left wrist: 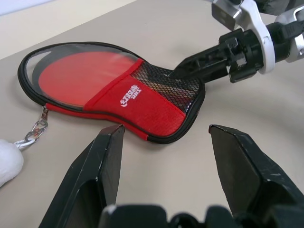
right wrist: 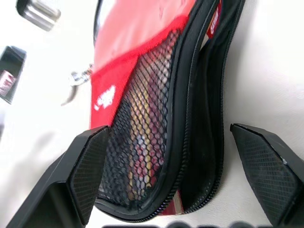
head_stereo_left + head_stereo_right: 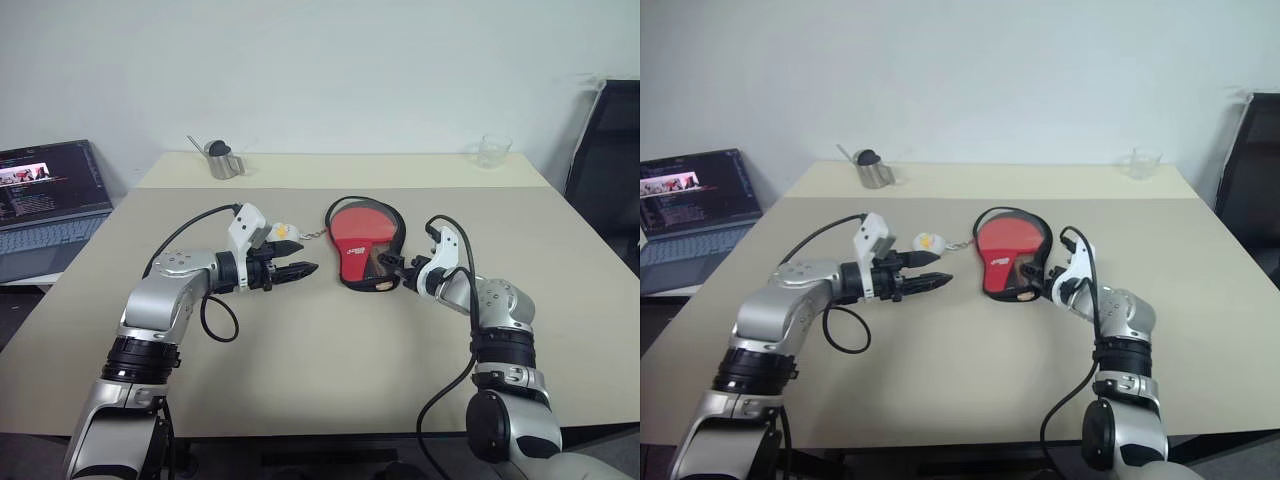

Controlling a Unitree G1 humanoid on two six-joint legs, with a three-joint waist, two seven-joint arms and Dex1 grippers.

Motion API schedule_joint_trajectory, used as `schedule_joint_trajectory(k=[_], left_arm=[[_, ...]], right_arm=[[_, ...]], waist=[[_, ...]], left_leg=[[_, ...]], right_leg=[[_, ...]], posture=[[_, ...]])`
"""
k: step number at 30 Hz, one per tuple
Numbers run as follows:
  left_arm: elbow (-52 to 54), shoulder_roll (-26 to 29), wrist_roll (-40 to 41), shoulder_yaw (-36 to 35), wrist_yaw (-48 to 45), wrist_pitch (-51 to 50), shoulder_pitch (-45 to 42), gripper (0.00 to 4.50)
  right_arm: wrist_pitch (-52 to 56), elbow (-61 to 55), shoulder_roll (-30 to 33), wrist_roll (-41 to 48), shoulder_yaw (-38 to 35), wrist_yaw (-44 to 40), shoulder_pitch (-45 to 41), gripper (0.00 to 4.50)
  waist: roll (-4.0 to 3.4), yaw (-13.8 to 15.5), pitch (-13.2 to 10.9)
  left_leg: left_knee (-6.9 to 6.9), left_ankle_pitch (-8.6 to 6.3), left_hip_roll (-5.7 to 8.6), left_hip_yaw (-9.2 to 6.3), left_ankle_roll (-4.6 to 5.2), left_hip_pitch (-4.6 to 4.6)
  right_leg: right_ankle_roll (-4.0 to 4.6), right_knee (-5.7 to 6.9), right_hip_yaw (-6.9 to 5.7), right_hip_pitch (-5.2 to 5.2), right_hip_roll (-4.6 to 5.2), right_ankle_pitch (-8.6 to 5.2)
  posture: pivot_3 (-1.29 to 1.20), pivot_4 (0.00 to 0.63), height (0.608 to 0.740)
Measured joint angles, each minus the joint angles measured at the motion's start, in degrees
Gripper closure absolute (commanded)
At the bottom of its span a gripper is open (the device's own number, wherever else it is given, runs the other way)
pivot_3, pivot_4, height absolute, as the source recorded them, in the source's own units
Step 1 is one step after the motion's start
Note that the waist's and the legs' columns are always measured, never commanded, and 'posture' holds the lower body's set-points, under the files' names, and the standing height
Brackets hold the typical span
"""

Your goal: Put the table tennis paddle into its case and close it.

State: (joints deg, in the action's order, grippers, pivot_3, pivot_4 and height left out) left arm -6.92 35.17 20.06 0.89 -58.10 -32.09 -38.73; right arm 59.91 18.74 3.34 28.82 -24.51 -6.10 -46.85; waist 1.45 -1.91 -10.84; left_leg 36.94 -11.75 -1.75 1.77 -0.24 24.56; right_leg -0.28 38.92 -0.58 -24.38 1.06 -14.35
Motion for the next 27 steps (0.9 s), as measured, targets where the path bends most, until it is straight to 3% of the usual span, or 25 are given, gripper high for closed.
schedule_joint_trajectory(k=[10, 26, 27], left_arm=[[-0.07, -0.11, 0.00, 1.02, 0.01, 0.03, -0.01, 1.39], [-0.23, -0.20, -0.58, 1.12, 0.15, 0.31, -0.05, 1.39], [-0.23, -0.20, -0.73, 1.12, 0.15, 0.34, -0.05, 1.39]], right_arm=[[0.02, -0.02, 0.03, 0.62, 1.14, 0.50, 0.14, 4.47], [-0.77, -0.02, 0.67, -0.11, 4.19, 1.35, 0.41, 4.47], [-0.80, -0.06, 0.85, -0.14, 4.59, 1.04, 0.44, 4.26]], waist=[[0.00, 0.02, 0.00], [0.00, 0.02, 0.00], [0.00, 0.03, 0.00]], left_leg=[[0.00, 0.00, 0.01, -0.01, 0.00, 0.00], [0.01, 0.00, 0.01, 0.00, 0.00, 0.00], [0.01, 0.00, 0.01, -0.01, 0.00, 0.00]], right_leg=[[-0.01, 0.00, -0.01, 0.00, 0.00, -0.01], [-0.04, 0.00, -0.01, 0.00, 0.00, -0.02], [-0.04, 0.00, 0.00, 0.00, 0.00, -0.02]], posture=[[0.00, 0.150, 0.740], [0.00, 0.150, 0.740], [0.00, 0.150, 0.740]])
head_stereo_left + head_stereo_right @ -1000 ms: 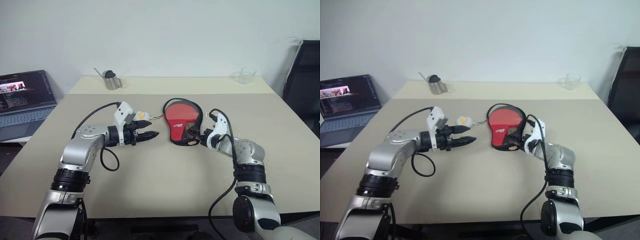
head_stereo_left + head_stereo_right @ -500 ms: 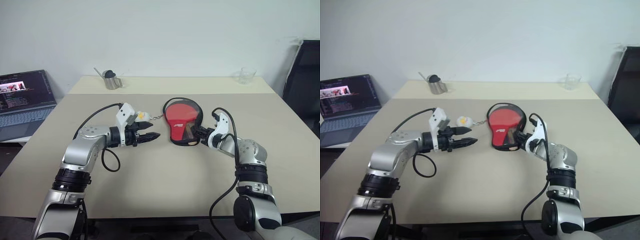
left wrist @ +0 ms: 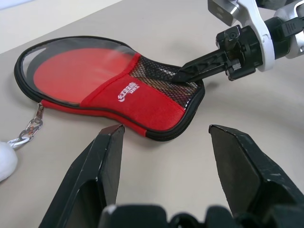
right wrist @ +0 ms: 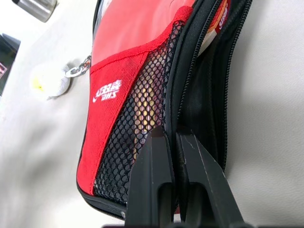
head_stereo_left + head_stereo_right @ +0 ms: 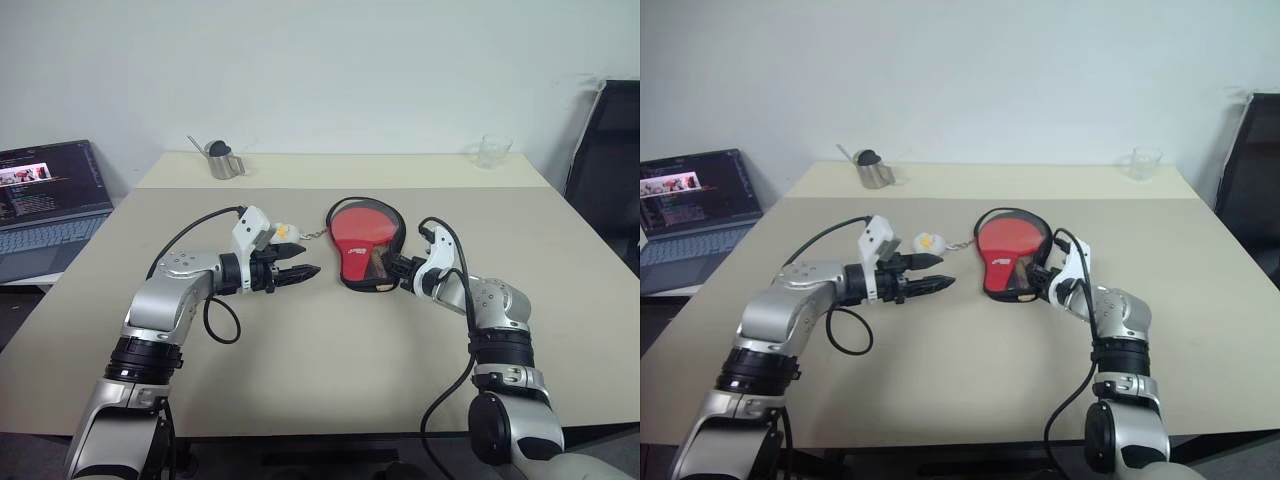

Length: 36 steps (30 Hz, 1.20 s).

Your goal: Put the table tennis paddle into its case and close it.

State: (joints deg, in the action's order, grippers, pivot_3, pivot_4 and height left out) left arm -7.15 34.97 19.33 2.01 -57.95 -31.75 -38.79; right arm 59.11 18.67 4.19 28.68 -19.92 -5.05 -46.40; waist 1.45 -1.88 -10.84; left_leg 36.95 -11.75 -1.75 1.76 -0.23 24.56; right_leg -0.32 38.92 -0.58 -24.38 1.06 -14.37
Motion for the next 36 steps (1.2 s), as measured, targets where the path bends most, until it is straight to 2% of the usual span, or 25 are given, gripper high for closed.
schedule_joint_trajectory(k=[2, 12, 13, 24, 36], left_arm=[[-0.02, -0.02, -0.22, 0.00, 0.00, 0.06, 0.00, 1.39], [-0.04, -0.27, -0.46, 0.01, -0.07, 0.83, 0.00, 1.39], [-0.04, -0.30, -0.47, 0.01, -0.06, 0.86, 0.01, 1.39], [-0.03, -0.50, -0.48, 0.15, -0.14, 0.87, 0.06, 1.39], [0.02, -0.56, -0.48, 0.35, -0.08, 0.86, 0.65, 1.39]], right_arm=[[0.04, -0.59, 0.69, -0.30, 1.18, -1.18, 0.43, 3.77], [1.31, -2.58, 1.00, -0.38, 1.26, -0.65, 1.01, 0.23], [1.31, -2.45, 1.13, -0.38, 1.08, -0.61, 1.01, 0.04], [0.22, 0.30, 1.02, 0.14, -0.64, 0.07, 0.56, 0.04], [0.93, 0.70, -4.33, 3.61, -2.94, 0.51, 0.52, 0.04]], waist=[[0.00, 0.01, 0.00], [0.00, 0.02, 0.00], [0.00, 0.02, 0.00], [0.00, -0.01, 0.00], [0.00, -0.94, 0.00]], left_leg=[[0.00, 0.00, 0.00, 0.00, 0.00, 0.00], [0.00, 0.00, 0.00, 0.01, 0.00, 0.00], [-0.01, 0.00, 0.01, 0.01, 0.00, 0.01], [0.02, 0.00, 0.00, 0.01, 0.00, -0.05], [-0.05, 0.01, -0.15, 0.03, 0.01, -0.15]], right_leg=[[-0.05, -0.01, 0.00, 0.00, 0.00, -0.03], [-0.17, -0.01, 0.01, 0.00, 0.02, -0.10], [-0.17, -0.01, 0.01, -0.01, 0.01, -0.10], [-0.18, 0.00, 0.02, 0.05, 0.01, -0.10], [-0.16, 0.01, 0.05, 0.08, 0.00, -0.11]], posture=[[0.00, 0.150, 0.740], [0.00, 0.150, 0.740], [0.00, 0.150, 0.740], [0.00, 0.150, 0.740], [0.00, 0.150, 0.740]])
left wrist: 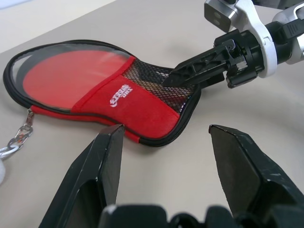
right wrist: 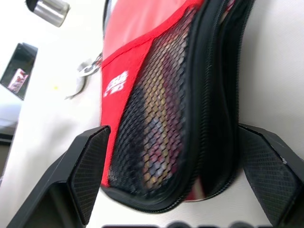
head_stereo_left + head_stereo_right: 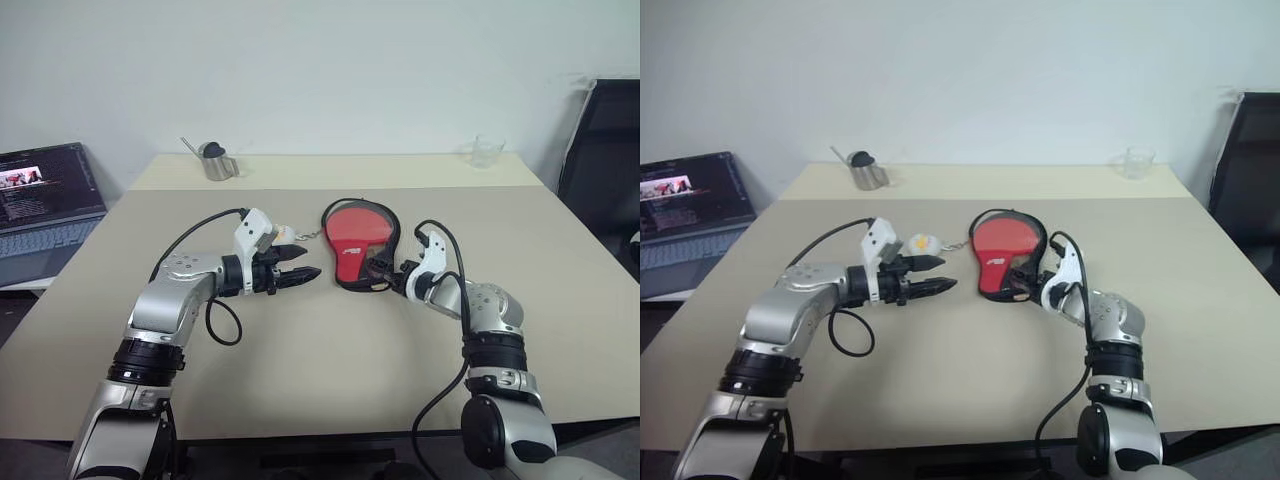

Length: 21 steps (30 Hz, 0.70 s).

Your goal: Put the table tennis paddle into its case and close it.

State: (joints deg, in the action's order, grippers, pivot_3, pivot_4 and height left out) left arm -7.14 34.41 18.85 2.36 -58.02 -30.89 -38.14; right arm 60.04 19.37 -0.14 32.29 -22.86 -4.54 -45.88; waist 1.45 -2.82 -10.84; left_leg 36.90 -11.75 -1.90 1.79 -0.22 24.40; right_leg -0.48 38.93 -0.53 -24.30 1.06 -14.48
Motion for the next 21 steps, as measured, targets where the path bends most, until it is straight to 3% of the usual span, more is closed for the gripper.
schedule_joint_trajectory(k=[7, 8, 10, 17, 21], left_arm=[[0.06, -0.10, 0.00, 0.63, 0.03, -0.02, 0.11, 1.39], [0.06, -0.16, -0.01, 0.72, 0.04, -0.02, 0.17, 1.39], [0.06, -0.23, -0.01, 0.73, 0.05, -0.02, 0.21, 1.39], [0.06, -0.25, -0.04, 0.80, 0.05, -0.02, 0.22, 1.39], [0.06, -0.37, -0.11, 1.21, 0.06, -0.02, 0.22, 1.39]], right_arm=[[0.24, -0.04, -0.62, 0.55, -0.31, 0.64, -0.01, 0.04], [0.12, -0.04, -0.69, 0.55, -0.31, 0.81, -0.01, 0.21], [-0.24, 0.20, -0.75, 0.41, -0.31, 1.30, 0.00, 0.63], [-1.28, 1.42, -0.64, 0.41, -0.25, 2.24, 0.17, 3.06], [-2.06, 1.26, -0.54, 0.50, 0.02, 2.10, 0.13, 4.13]], waist=[[0.00, -0.17, 0.00], [0.00, -0.17, 0.00], [0.00, -0.17, 0.00], [0.00, -0.19, 0.00], [0.00, -0.18, 0.00]], left_leg=[[-0.01, 0.00, 0.00, 0.00, 0.00, -0.02], [-0.01, 0.00, 0.00, 0.00, 0.00, -0.02], [0.00, 0.00, 0.01, 0.01, 0.00, -0.02], [-0.04, 0.00, 0.01, 0.02, 0.00, -0.02], [-0.01, 0.00, 0.04, 0.02, 0.00, -0.02]], right_leg=[[-0.01, 0.00, 0.01, 0.00, 0.00, -0.01], [-0.01, 0.00, 0.01, 0.00, 0.00, -0.01], [-0.01, 0.00, 0.01, 0.00, 0.00, -0.01], [-0.01, -0.02, 0.03, 0.00, 0.00, -0.01], [-0.02, -0.01, 0.02, 0.02, 0.00, -0.01]], posture=[[0.00, 0.150, 0.740], [0.00, 0.150, 0.740], [0.00, 0.150, 0.740], [0.00, 0.150, 0.740], [0.00, 0.150, 0.740]])
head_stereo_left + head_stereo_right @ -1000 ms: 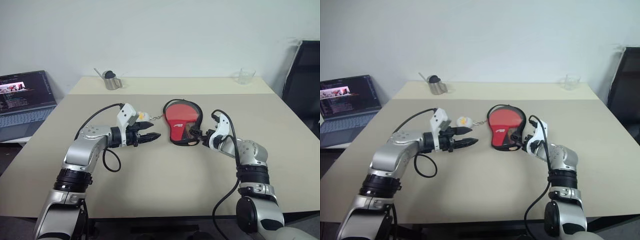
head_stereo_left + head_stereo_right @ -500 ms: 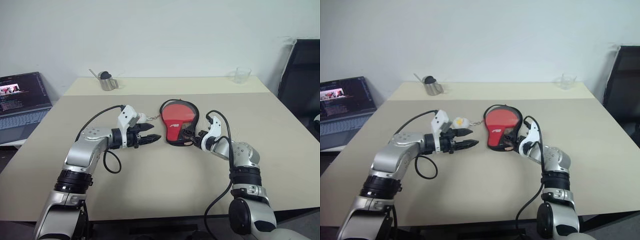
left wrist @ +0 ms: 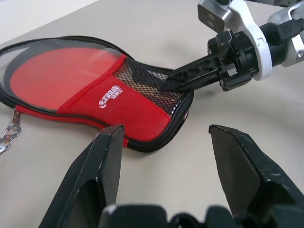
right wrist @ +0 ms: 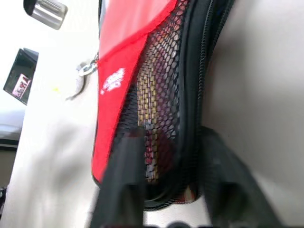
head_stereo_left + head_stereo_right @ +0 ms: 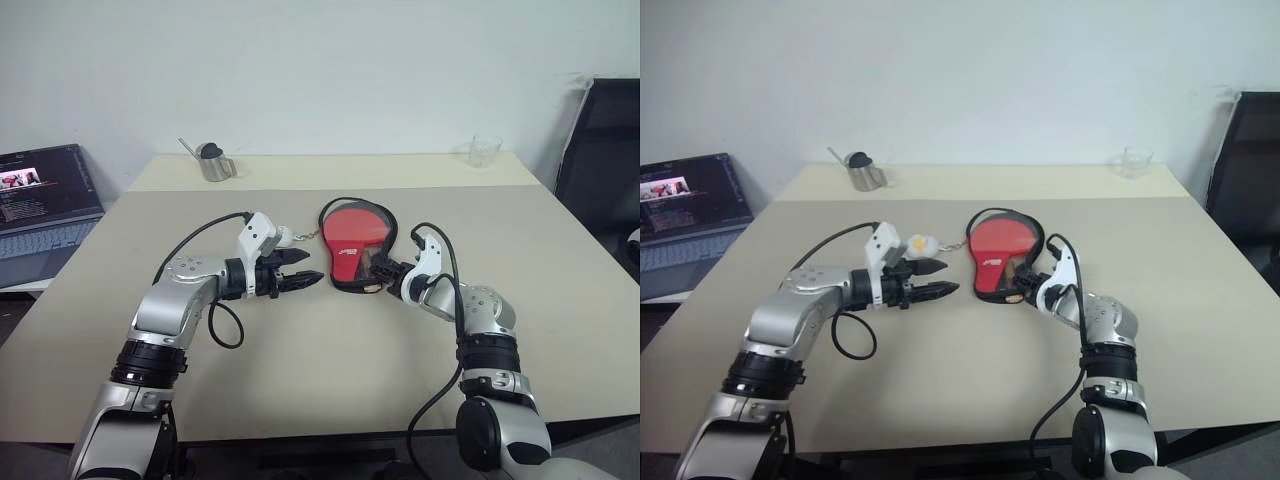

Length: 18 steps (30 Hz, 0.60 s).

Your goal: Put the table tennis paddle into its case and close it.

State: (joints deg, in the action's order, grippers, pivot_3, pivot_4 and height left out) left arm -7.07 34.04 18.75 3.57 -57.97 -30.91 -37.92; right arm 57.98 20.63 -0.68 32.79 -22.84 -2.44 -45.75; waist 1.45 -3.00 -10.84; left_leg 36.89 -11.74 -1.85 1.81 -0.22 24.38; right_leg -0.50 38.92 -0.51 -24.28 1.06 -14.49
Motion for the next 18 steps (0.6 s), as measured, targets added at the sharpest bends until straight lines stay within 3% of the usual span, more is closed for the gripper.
schedule_joint_trajectory(k=[2, 18], left_arm=[[0.00, -0.05, 0.00, 0.30, 0.00, 0.00, 0.00, 1.39], [-0.01, -0.07, -0.34, 0.76, -0.01, 0.07, -0.02, 1.39]], right_arm=[[-0.20, 0.03, -0.03, -0.06, 0.24, 0.09, -0.03, 4.48], [-0.89, 0.15, 0.95, -0.06, 1.92, 0.07, 0.26, 4.48]], waist=[[0.00, 0.03, 0.00], [0.01, 0.12, 0.00]], left_leg=[[0.01, 0.00, 0.01, -0.01, 0.00, -0.02], [0.00, 0.00, 0.01, 0.00, 0.00, -0.12]], right_leg=[[0.00, 0.00, -0.01, 0.03, 0.00, 0.00], [-0.01, 0.00, 0.00, 0.12, 0.00, -0.01]], posture=[[0.00, 0.150, 0.740], [0.00, 0.150, 0.740]])
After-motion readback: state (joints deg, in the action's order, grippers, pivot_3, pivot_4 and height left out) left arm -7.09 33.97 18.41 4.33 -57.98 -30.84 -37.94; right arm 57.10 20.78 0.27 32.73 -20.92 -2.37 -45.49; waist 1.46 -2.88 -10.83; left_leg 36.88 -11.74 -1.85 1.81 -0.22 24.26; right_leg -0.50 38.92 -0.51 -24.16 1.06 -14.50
